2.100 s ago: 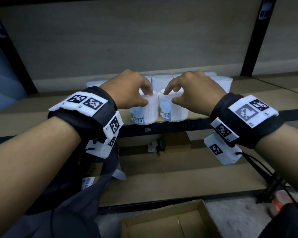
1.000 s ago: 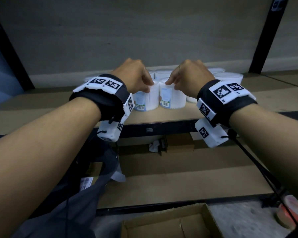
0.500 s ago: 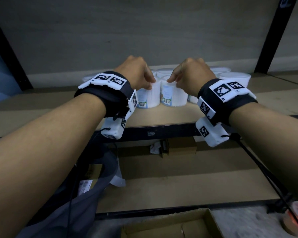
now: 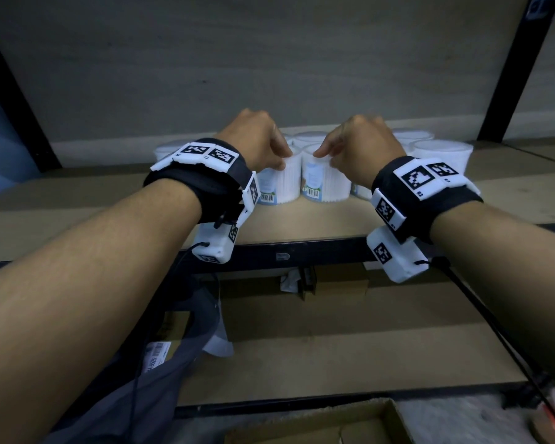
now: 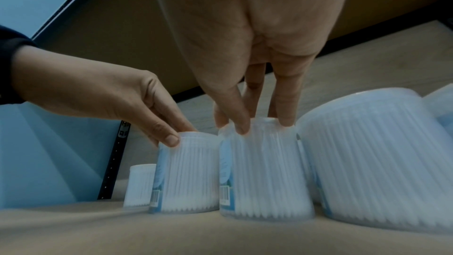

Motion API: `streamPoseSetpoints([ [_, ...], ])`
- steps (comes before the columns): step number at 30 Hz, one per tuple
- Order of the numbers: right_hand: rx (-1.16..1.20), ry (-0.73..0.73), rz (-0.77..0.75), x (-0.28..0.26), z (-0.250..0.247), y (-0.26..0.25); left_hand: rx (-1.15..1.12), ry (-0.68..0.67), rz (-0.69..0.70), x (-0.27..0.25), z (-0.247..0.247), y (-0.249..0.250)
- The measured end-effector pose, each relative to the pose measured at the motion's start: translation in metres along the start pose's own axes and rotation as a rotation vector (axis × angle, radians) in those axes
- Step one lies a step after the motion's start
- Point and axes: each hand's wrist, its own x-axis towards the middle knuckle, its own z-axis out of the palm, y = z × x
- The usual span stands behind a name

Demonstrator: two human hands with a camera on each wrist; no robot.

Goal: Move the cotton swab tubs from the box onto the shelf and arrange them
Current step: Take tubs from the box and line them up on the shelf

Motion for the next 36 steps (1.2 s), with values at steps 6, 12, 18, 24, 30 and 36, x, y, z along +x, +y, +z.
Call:
streamPoseSetpoints([
  [6,0.000,-0.020,0.016,-0.002,-0.002,-0.003,0.011,-0.003,0.006,-0.002,0.000,0.000],
  [12,-0.065,-0.151,-0.031,-0.022,-0.019,-0.015,0.090,-0.160,0.014,-0.014,-0.012,0.005],
  [18,-0.035,-0.191,-0.049,-0.050,-0.034,-0.016,0.099,-0.130,0.051,-0.040,-0.013,0.011],
  [24,0.052,-0.125,-0.055,-0.092,-0.052,-0.016,-0.088,-0.063,0.072,-0.085,-0.013,0.021],
  [30,0.153,-0.223,0.009,-0.152,-0.042,-0.024,-0.229,-0.233,0.022,-0.135,0.019,0.031],
  [36,0.208,-0.380,0.113,-0.212,0.003,-0.027,-0.267,-0.454,-0.011,-0.174,0.080,0.027],
])
